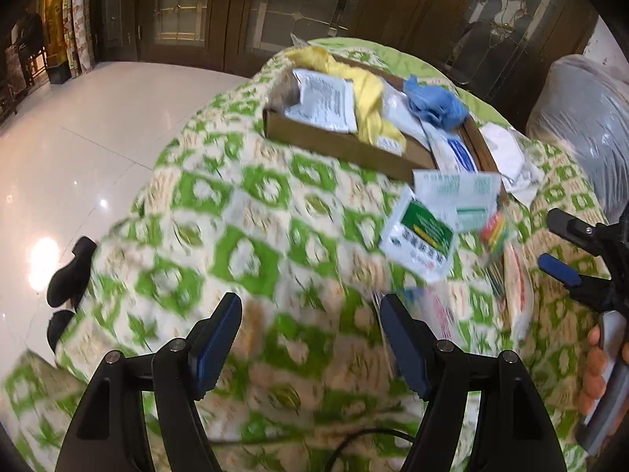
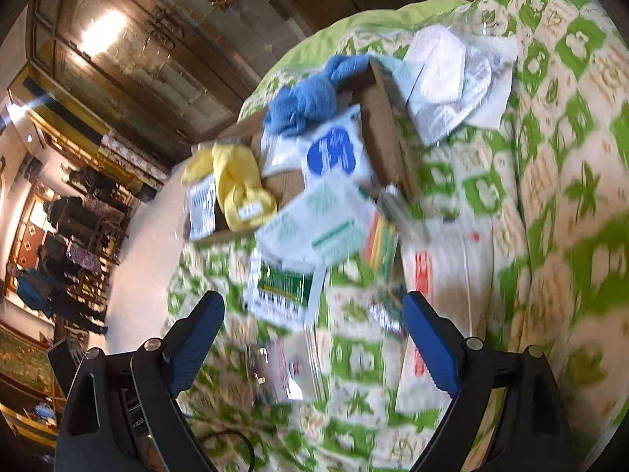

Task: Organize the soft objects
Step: 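Open both tools and withdraw them from the box, then grasp the white red-lettered packet with right tool while left tool grasps the Dole snack bag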

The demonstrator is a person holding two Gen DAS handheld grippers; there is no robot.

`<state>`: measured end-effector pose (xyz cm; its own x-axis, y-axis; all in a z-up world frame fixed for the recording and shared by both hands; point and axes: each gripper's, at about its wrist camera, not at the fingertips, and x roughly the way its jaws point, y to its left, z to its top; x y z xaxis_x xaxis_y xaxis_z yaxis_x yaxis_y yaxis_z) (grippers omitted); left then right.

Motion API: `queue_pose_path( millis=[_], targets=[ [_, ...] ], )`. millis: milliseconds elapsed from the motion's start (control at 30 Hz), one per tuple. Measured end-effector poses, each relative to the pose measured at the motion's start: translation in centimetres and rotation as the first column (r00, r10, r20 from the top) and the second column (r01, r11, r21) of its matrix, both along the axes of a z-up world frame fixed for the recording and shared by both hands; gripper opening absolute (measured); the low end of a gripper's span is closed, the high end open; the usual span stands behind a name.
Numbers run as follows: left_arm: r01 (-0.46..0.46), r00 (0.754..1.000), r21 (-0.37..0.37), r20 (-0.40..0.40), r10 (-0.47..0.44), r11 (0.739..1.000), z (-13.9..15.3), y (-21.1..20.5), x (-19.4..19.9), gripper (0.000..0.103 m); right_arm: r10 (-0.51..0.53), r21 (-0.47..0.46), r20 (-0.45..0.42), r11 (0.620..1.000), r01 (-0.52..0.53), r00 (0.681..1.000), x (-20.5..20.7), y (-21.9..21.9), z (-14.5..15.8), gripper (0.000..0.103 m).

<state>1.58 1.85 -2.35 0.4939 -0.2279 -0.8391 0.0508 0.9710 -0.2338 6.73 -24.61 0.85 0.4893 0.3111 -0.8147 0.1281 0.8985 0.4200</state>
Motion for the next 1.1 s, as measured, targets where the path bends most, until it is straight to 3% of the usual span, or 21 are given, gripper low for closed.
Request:
queue_pose_path(
  millis=[267, 700, 833, 933, 1100],
  targets=[
    [0.083, 0.996, 0.069, 0.015, -0.084, 0.994, 0.1, -2.2, -1.6, 0.076, 0.018, -0.049, 0.012, 0.999, -0.018, 1.000, -2.1, 0.5, 0.6, 0.091],
    [0.048, 0.999, 0.019, -0.008, -0.048, 0.999, -0.3, -1.2, -1.5, 0.076, -0.020, -0.054, 0.001, 0.998, 0.020, 1.000, -1.9, -1.1, 0.3, 0.091],
    [0.106, 0.994, 0.050, -0.012, -0.106, 0.993, 0.0, -2.5, -1.3, 0.076, -0.023, -0.049, -0.010, 0.999, 0.022, 1.000, -1.8, -1.2, 0.1, 0.091],
    [0.247, 0.969, 0.098, -0.026, -0.245, 0.964, 0.1, -4.9, -0.9, 0.076, -0.008, -0.040, -0.034, 0.999, 0.007, 0.999, -1.5, -1.3, -0.2, 0.091],
    [0.462, 0.887, 0.161, -0.092, -0.453, 0.872, -0.6, -9.2, -0.4, 0.076, 0.014, -0.042, -0.103, 0.999, -0.018, 0.995, -0.1, -2.5, -0.7, 0.091]
  ],
)
